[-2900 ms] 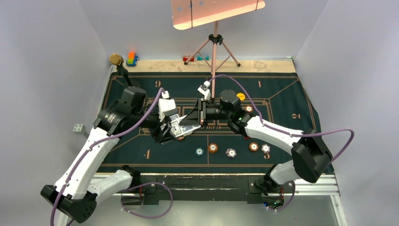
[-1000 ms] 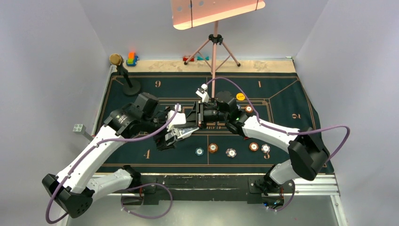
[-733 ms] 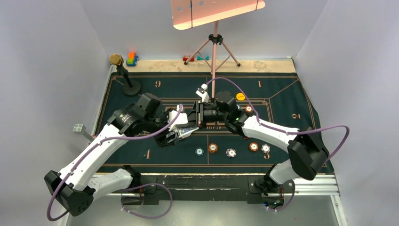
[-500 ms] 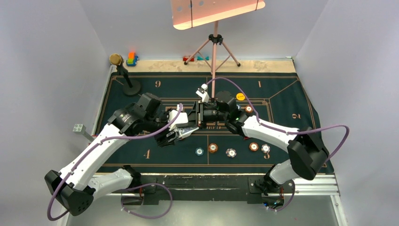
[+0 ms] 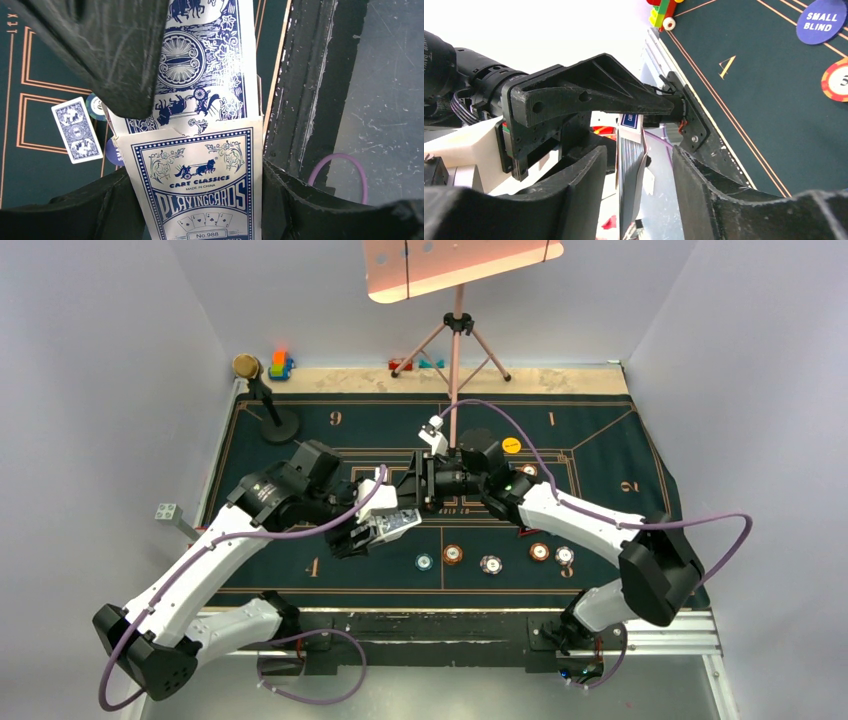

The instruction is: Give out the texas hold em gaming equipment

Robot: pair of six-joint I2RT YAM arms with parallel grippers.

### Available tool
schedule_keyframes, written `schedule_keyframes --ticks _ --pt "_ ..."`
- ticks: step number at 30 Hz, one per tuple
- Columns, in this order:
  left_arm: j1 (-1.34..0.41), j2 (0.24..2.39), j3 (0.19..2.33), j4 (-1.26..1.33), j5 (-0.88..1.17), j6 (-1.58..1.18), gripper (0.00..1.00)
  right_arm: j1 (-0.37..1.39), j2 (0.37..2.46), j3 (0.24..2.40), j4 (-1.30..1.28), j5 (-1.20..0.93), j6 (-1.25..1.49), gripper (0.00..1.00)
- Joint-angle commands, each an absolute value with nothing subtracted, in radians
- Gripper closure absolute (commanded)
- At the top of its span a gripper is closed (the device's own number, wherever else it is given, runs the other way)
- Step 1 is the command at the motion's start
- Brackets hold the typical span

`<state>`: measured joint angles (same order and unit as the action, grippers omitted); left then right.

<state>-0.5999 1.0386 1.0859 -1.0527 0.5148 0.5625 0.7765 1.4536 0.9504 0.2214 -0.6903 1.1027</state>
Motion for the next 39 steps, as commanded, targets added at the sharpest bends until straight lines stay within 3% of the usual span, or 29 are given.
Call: schedule_keyframes --ticks 1,13,39 --pt "-0.606 1.022 1.086 -1.062 0.563 0.585 0.74 0.770 1.408 1.005 0.145 -0.677 1.023 0.42" --pt "-0.607 1.054 1.099 -1.055 0.550 0.576 0.81 0.769 1.334 0.983 0.025 -0.649 0.929 0.38" --pt "-0.607 1.052 1.129 -1.058 0.581 0.548 0.91 0.742 1.297 1.033 -0.216 -0.537 0.790 0.50"
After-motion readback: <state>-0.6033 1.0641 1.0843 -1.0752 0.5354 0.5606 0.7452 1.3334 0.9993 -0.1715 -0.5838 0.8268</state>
